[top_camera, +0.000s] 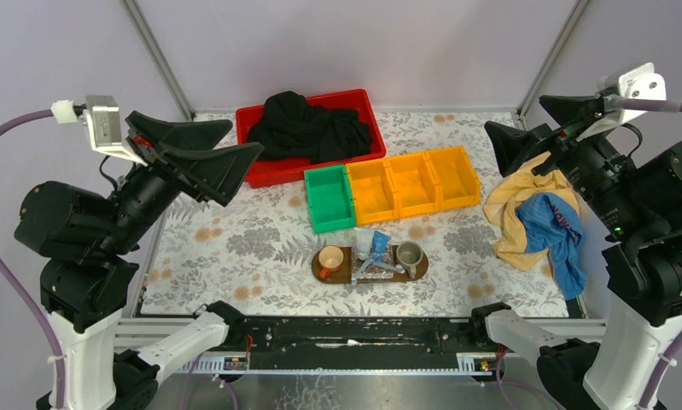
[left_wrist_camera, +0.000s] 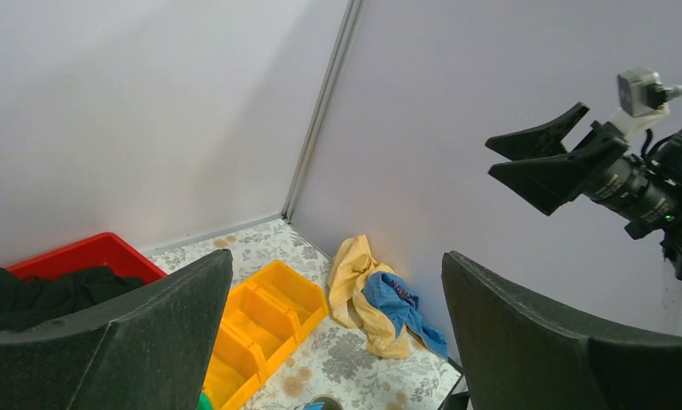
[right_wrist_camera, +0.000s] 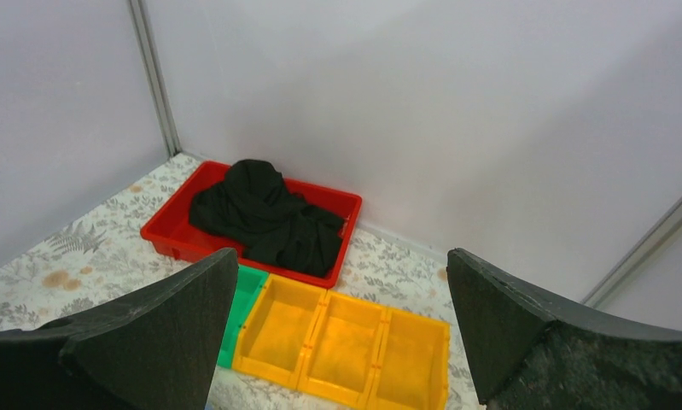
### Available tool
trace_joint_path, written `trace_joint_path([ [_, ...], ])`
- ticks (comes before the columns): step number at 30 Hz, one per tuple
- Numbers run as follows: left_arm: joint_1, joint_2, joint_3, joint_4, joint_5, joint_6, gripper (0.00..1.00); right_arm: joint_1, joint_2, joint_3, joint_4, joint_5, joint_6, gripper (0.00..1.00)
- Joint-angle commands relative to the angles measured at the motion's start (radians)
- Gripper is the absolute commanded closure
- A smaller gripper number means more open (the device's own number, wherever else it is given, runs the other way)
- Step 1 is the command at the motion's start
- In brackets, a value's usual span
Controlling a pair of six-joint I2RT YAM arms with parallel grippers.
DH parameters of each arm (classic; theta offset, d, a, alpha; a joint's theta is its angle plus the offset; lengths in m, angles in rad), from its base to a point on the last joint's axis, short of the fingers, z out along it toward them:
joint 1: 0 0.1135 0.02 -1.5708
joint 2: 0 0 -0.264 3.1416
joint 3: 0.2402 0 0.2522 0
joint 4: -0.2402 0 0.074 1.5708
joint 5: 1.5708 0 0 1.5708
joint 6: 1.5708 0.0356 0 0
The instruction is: Prepare toiletry sets of a toothbrush and toothpaste on the tray
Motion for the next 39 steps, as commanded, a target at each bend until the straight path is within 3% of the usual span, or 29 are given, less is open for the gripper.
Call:
trace_joint_path([
  [1, 0.004, -0.034, -0.008, -0.004, 0.002, -0.004, 0.0, -0.022, -0.008, 0.018, -0.005, 0.024, -0.01, 0.01],
  [20, 0.004, -0.052, -0.067, -0.024, -0.014, 0.082, 0.0, -0.095, 0.0, 0.012, -0.016, -0.061, 0.007, 0.01],
  [39, 0.004, -0.069, -0.066, -0.003, 0.017, 0.052, 0.0, -0.12, -0.015, -0.002, -0.016, -0.102, 0.022, 0.01],
])
